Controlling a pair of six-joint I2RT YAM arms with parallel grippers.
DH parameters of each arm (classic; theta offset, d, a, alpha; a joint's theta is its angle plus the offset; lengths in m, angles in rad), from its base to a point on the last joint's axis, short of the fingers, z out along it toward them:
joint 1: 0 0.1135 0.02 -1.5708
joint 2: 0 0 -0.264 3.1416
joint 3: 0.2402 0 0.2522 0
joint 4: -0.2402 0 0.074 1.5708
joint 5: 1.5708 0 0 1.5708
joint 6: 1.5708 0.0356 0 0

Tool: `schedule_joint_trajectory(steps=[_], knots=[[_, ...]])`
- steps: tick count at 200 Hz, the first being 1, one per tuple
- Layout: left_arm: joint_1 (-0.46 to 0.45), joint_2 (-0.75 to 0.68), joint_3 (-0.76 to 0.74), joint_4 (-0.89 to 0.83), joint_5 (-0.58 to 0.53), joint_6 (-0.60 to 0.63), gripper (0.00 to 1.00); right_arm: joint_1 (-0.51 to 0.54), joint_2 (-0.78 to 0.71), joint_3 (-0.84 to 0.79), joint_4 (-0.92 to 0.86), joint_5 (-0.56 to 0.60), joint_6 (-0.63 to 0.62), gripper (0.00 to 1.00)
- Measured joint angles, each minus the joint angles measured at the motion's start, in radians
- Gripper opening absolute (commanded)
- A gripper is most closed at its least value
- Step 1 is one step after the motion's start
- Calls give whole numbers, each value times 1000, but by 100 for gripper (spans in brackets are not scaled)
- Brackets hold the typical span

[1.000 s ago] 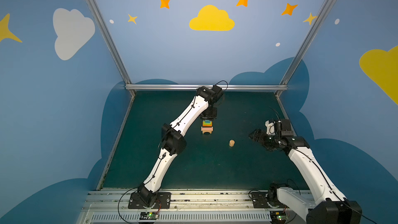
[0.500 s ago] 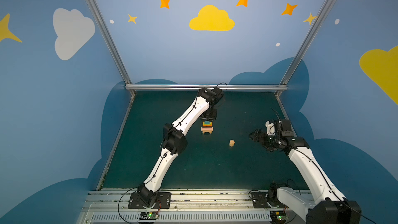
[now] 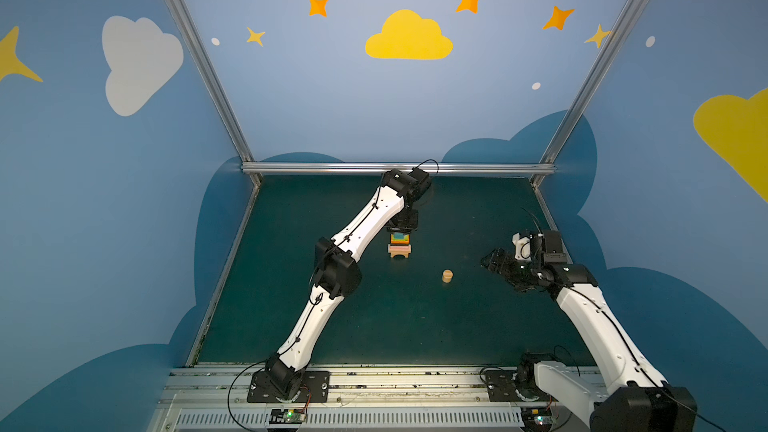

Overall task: Build the wood block tower
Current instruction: 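Lower the teal cube with the left gripper onto the lime-green block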

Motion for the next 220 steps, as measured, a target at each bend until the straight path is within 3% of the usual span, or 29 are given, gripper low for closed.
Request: schedule_joint_trajectory(steps=[119, 220], knots=[[0, 2, 0, 9, 0, -7, 27, -5, 1, -5, 4, -6, 0, 86], [-1, 10, 6, 11, 0, -11, 36, -9, 1, -17, 12, -12, 0, 86]])
